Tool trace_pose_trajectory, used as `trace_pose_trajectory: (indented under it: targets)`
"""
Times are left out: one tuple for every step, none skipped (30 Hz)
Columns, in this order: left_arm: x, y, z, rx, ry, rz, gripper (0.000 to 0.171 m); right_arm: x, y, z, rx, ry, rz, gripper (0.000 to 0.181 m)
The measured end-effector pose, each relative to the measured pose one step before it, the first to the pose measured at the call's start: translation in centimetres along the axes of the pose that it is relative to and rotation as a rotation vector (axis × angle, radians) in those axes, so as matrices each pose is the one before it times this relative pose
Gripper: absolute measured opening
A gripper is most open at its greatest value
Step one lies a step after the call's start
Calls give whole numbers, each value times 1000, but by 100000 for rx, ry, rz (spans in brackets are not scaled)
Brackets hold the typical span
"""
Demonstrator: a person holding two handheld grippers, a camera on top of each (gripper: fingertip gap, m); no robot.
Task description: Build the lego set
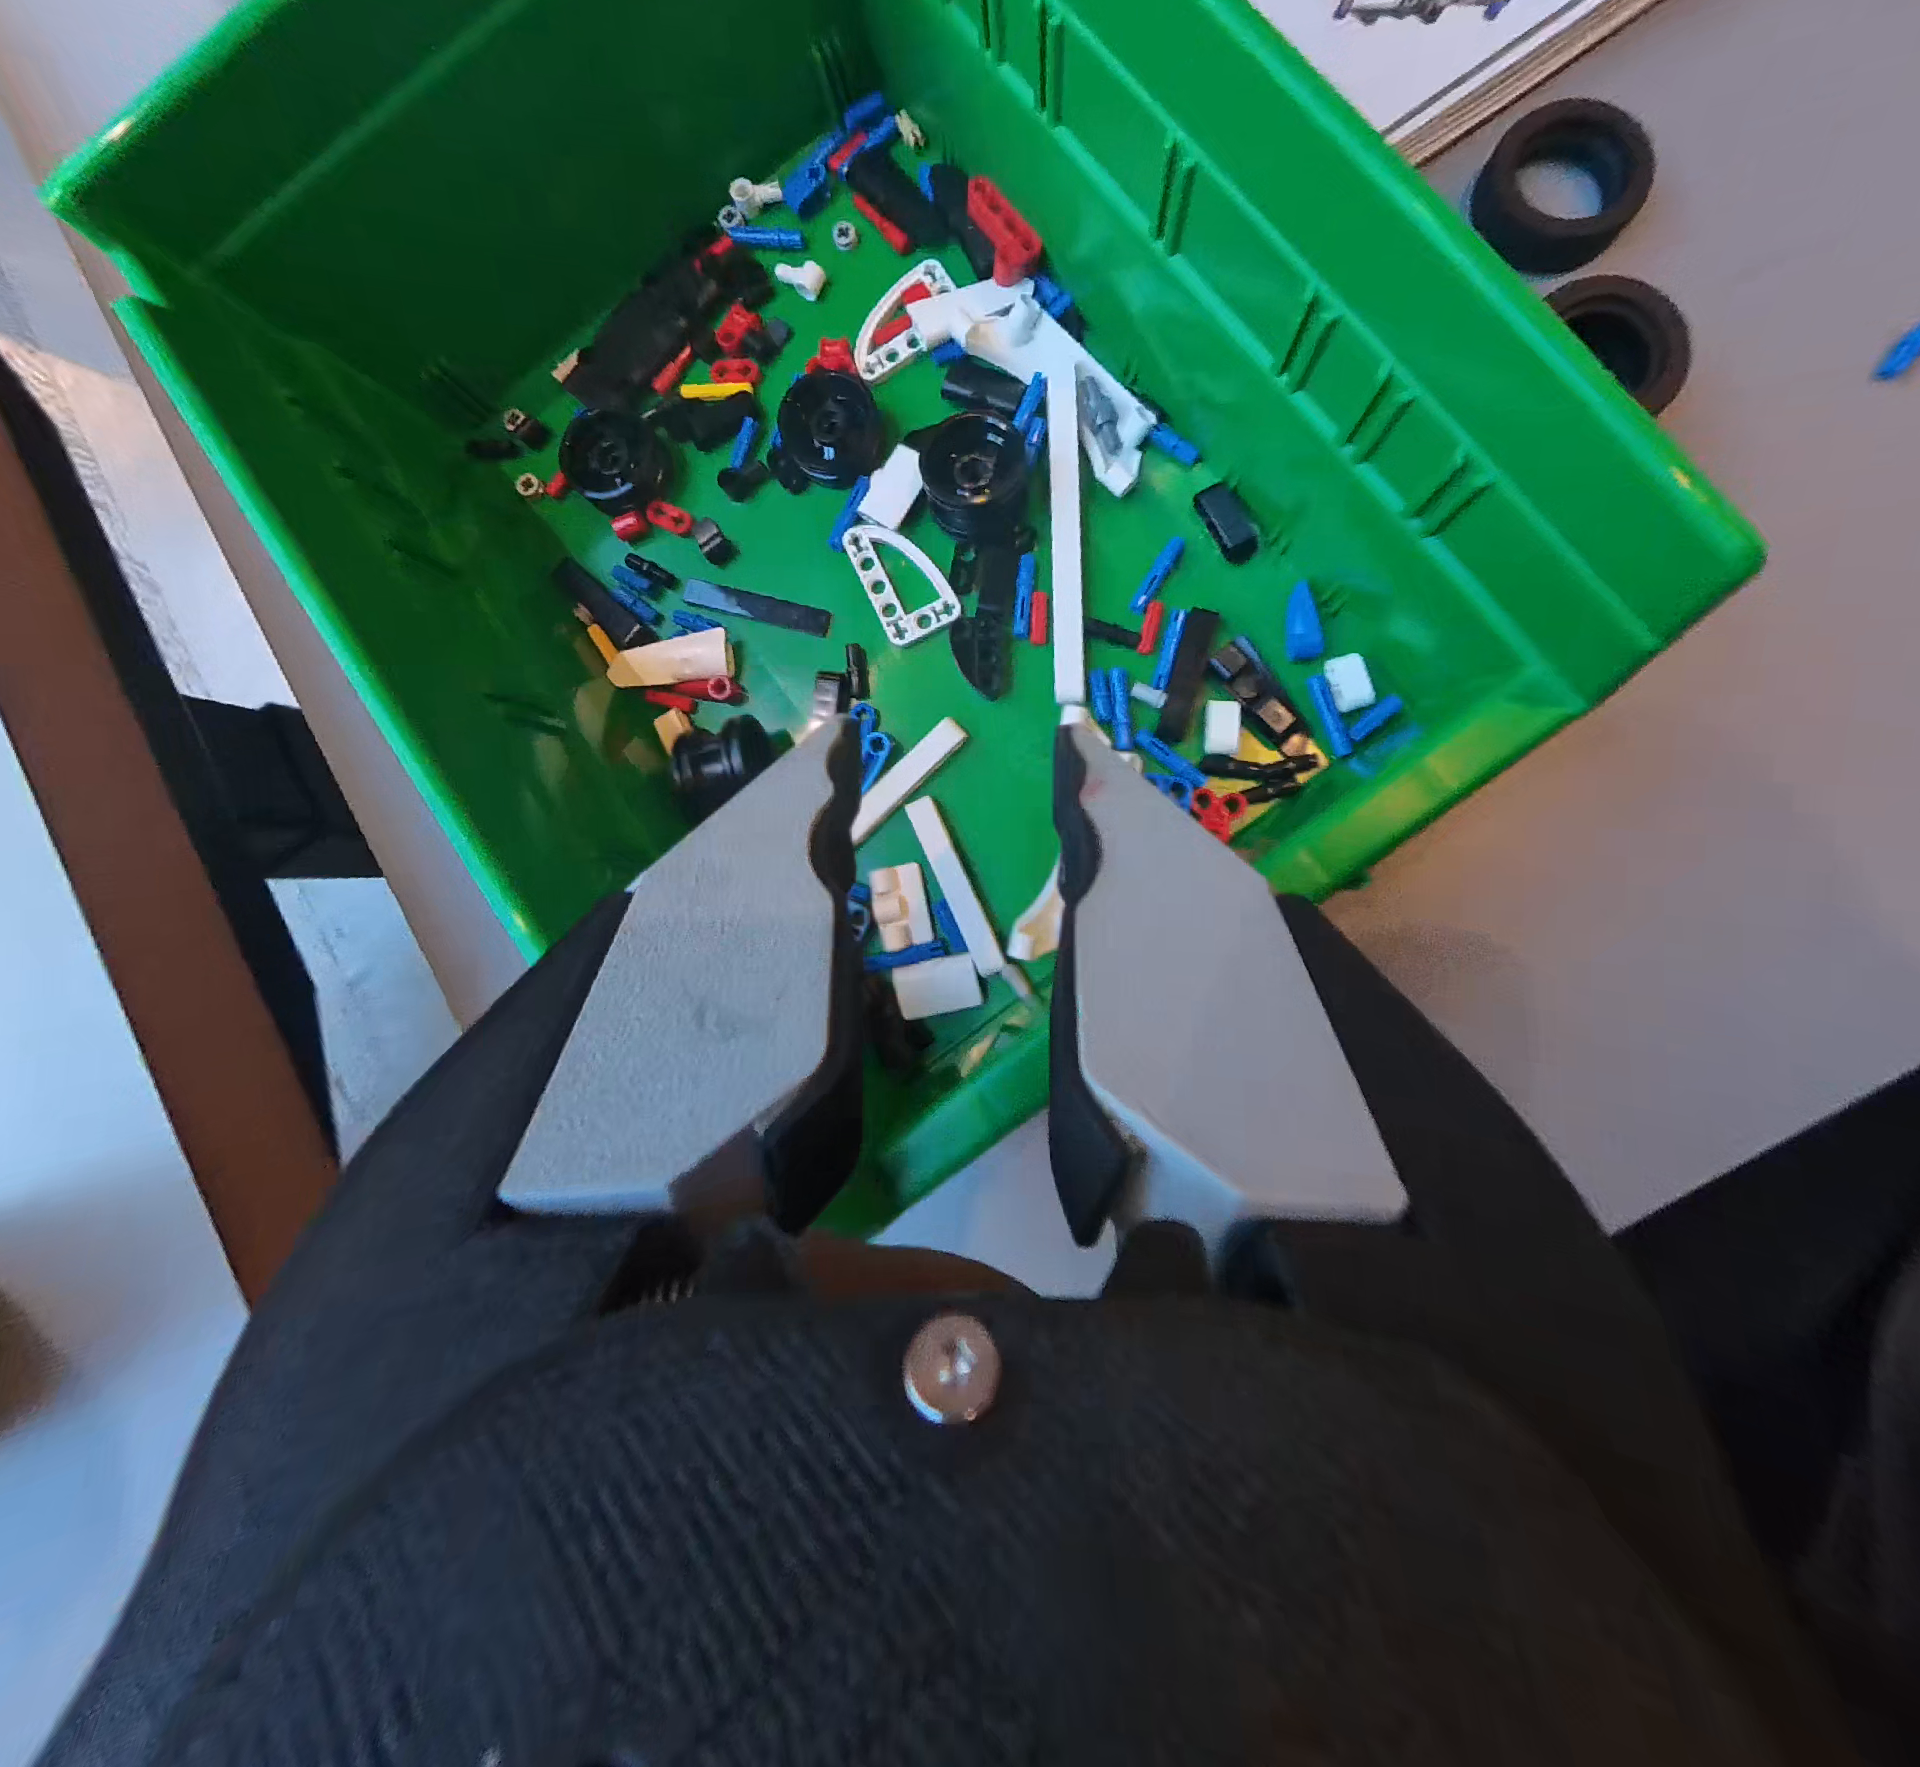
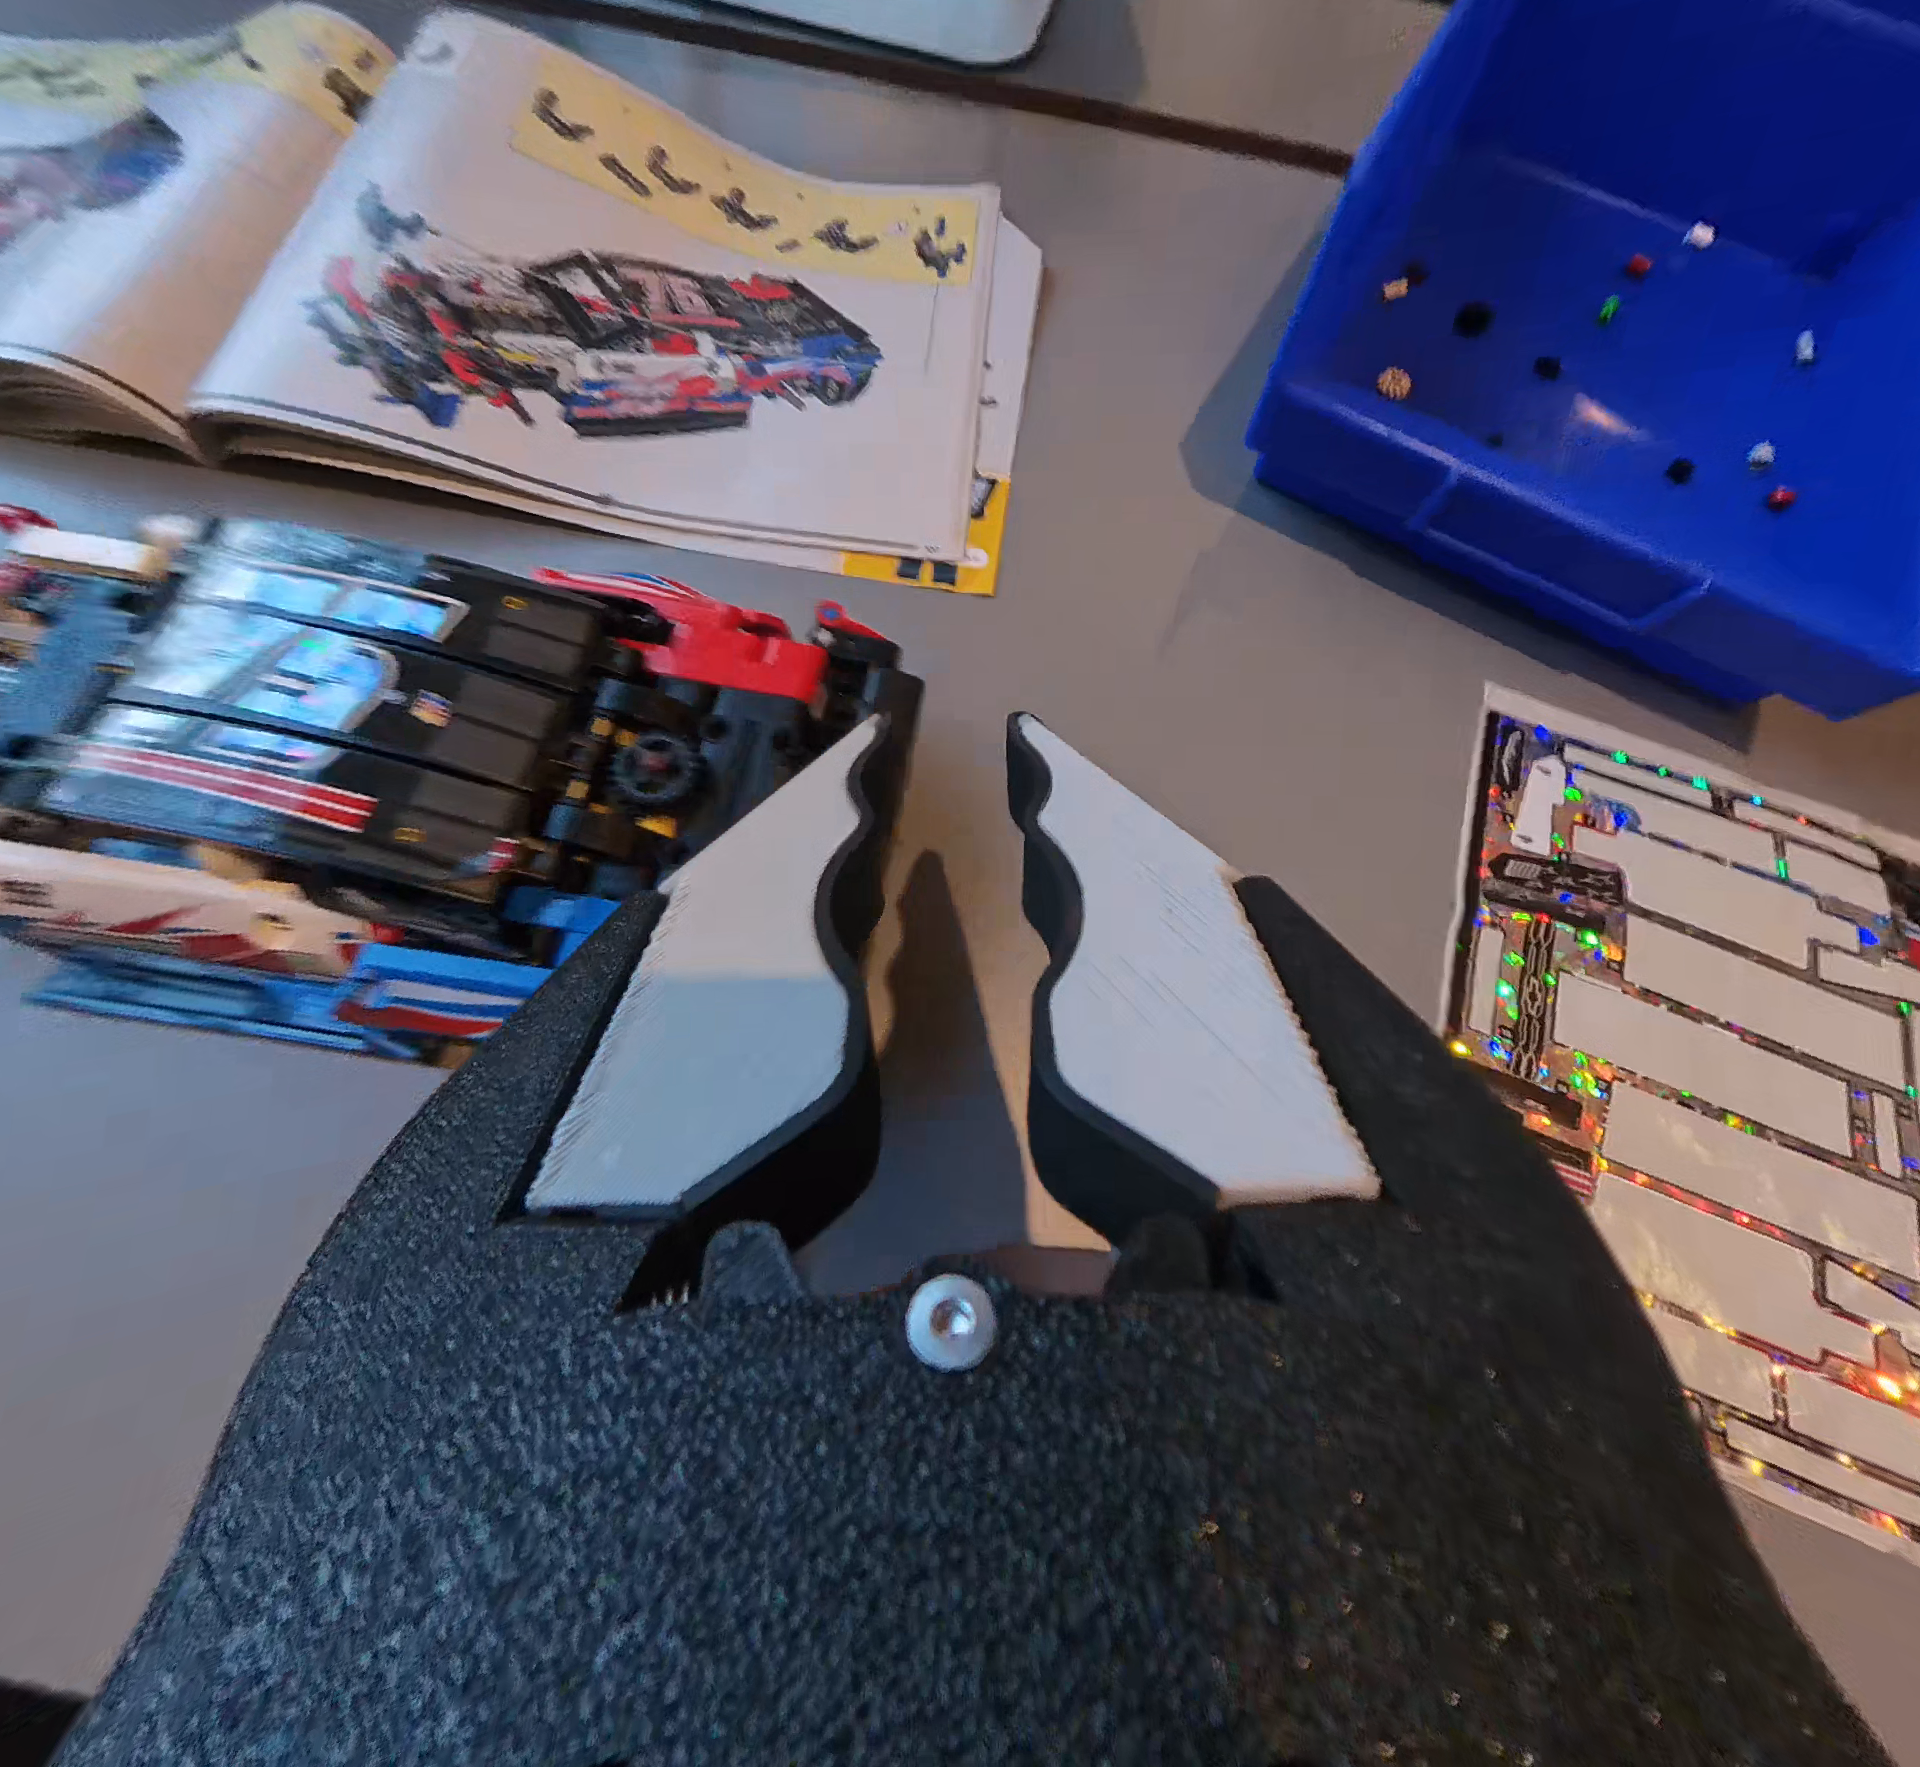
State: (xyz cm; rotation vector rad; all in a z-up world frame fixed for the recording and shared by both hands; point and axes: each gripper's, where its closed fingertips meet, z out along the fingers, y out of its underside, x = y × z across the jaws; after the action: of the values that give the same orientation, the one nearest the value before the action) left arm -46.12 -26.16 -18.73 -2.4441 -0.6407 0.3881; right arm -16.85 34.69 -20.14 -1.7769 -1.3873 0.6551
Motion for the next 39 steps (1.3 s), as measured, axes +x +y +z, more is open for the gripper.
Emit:
trace_pose_trajectory:
  targets:
    - [-257,-115,263,-1034,-1023,250,34,-844,-821,-591,1948,-1468,-136,20]
    - [-85,-91,234,-967,-373,-301,34,-1211,-945,-519,2726,-3030,340,21]
    - [115,-152,211,159,355,-440,34,-1597,-1096,-435,3786,-4347,297,20]
    - [309,-132,203,510,950,-289,34,-1938,-1119,-271,4309,-5162,-80,19]
    - [360,-88,223,528,764,-208,34,-2261,-918,-5,3568,-6222,-294,17]
    - [418,-13,254,277,835,343,34,-2649,-589,310,1955,-8058,-336,17]
    - [354,-17,282,206,341,687,34,-2943,-256,652,449,-9722,-328,17]
    - [168,-67,327,270,-455,728,35,-2953,26,974,-633,-9990,-552,19]
    - [56,-119,358,253,-914,770,36,-2766,277,1257,-1758,-9292,-1457,28]
    - [-22,-155,362,433,-1048,677,38,-2499,391,1463,-2289,-8073,-2017,38]
    - [-118,-272,364,938,-1246,41,40,-2217,410,1555,-2705,-6975,-2332,43]
    - [-136,-386,349,1522,-940,-437,42,-1963,410,1535,-3452,-6033,-3139,46]
    - [-63,-410,311,1831,-25,-673,43,-1701,197,1470,-2785,-4962,-3364,50]
    - [-69,-390,276,1698,221,-816,44,-1654,-154,1391,-948,-5256,-2350,51]
    - [-157,-401,208,1825,-124,-695,45,-1723,-180,1346,-809,-6783,-1385,50]
    - [-155,-474,139,2440,-207,-464,45,-1468,41,1328,-2311,-6933,-1389,49]
    - [-37,-467,118,2560,444,-194,45,-945,132,1309,-2680,-4955,-1743,49]
    - [61,-278,143,1388,1202,-50,44,-497,95,1222,-2192,-3138,-2259,49]
    - [37,-75,189,123,1049,40,45,-310,124,1101,-2119,-2638,-2795,49]
    - [53,1,205,-118,999,428,44,-154,75,993,-1747,-2207,-2454,48]
    - [277,115,184,-480,2289,1017,41,-14,-23,886,-1033,-1836,-1252,48]
    - [655,304,180,-1733,4616,2238,34,-8,-51,768,-651,-2212,-223,48]
    - [789,298,283,-2229,5336,3272,30,-14,-39,633,-445,-2455,362,48]
    - [647,6,452,-1196,4118,2514,24,87,-98,499,-143,-1810,687,47]
    - [632,-215,646,-997,3413,976,16,149,-150,381,161,-1007,449,47]
    - [960,-41,809,-3068,4826,1703,16,109,-222,249,692,-692,-166,47]
    - [1028,171,853,-4499,4876,4257,16,30,-290,146,1237,-590,-475,46]
    - [488,144,848,-3996,1919,5649,14,-38,-266,93,1316,-407,-401,45]
    - [47,126,782,-3605,184,5173,9,-97,-188,24,1025,-239,-333,44]
    - [-194,199,675,-4076,-135,3648,4,-155,-110,-30,738,-144,-364,44]
    - [-314,66,507,-3198,-36,2630,4,-224,-37,-89,614,-143,-367,44]
    - [-155,-128,314,-1449,795,3966,2,-311,20,-131,509,-308,-293,43]
    - [-205,-229,169,-272,-4,5445,0,-363,105,-159,269,-539,-91,43]
    - [-93,-173,92,-444,401,6681,0,-373,215,-163,-123,-524,142,42]
    - [246,-175,59,-166,1715,8616,1,-316,295,-188,-462,-172,263,42]
    - [191,78,65,-957,525,10612,2,-249,309,-197,-482,175,305,42]
    - [328,237,87,-1323,1161,11515,14,-223,243,-217,-189,334,357,42]
    - [416,95,42,-674,2130,9147,14,-198,149,-248,170,431,406,42]
    - [33,34,41,-481,1098,5320,11,-192,60,-261,537,482,434,41]
